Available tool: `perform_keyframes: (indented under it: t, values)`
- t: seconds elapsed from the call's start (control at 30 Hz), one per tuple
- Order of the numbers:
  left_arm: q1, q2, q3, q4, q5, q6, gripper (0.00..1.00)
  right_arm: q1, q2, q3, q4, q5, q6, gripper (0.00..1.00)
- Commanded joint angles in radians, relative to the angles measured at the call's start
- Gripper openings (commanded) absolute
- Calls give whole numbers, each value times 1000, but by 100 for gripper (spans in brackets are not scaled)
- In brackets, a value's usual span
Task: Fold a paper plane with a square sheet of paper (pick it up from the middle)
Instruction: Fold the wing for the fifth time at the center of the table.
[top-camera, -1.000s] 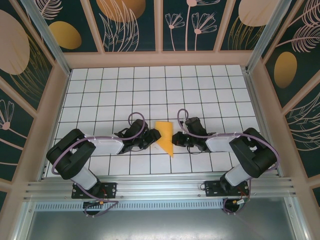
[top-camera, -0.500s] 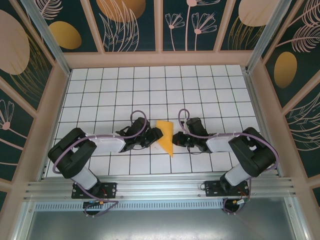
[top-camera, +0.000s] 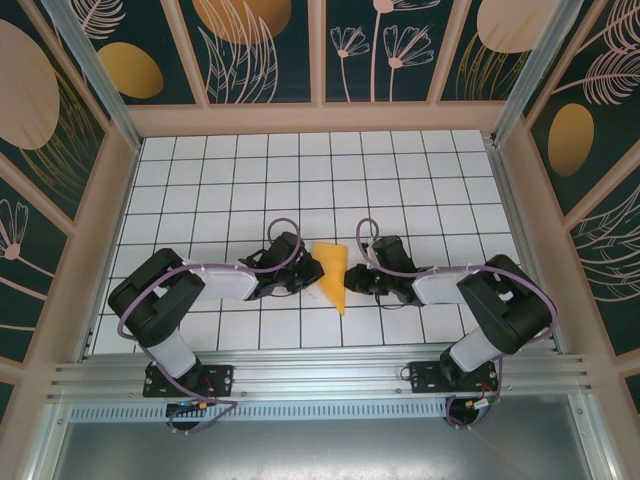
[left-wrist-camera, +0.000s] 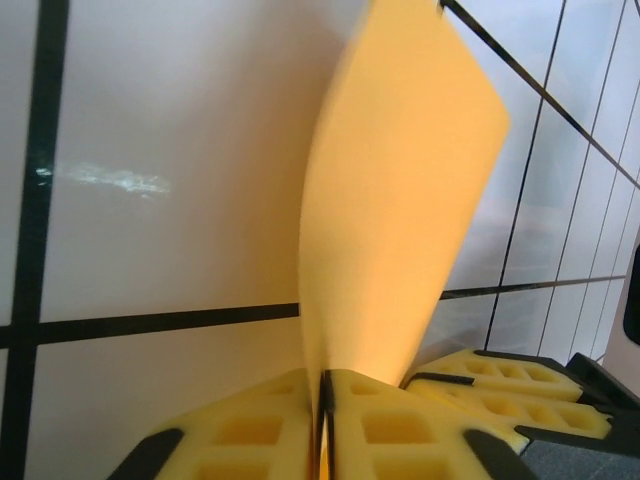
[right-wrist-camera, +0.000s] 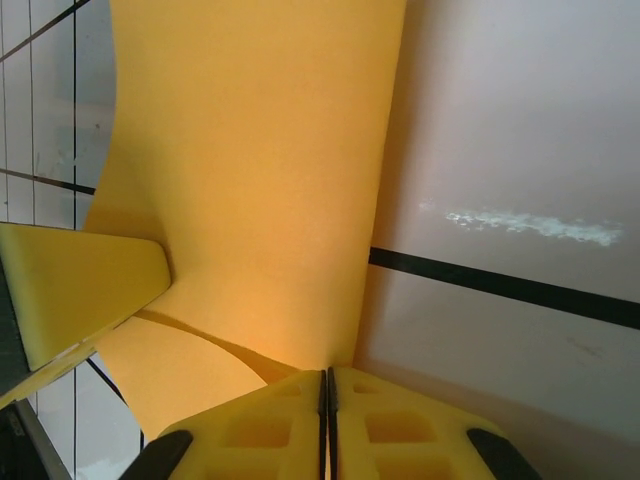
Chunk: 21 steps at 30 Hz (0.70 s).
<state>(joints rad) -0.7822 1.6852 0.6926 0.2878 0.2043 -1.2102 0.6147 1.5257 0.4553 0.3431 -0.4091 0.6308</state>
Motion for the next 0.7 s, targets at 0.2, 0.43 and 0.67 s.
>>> perform_keyframes:
  t: [0.2,0.43,0.67]
  values:
    - [-5,-8,35,-15,-19,-8,6,72,-257,9,-179,308,-110,36]
    - [-6,-11,49,-39,-23,-10,5,362,-248,-35,-60,684,-301,39]
    - [-5,-8,54,-38,-17,-11,5,518,-169,-65,69,838,-462,40]
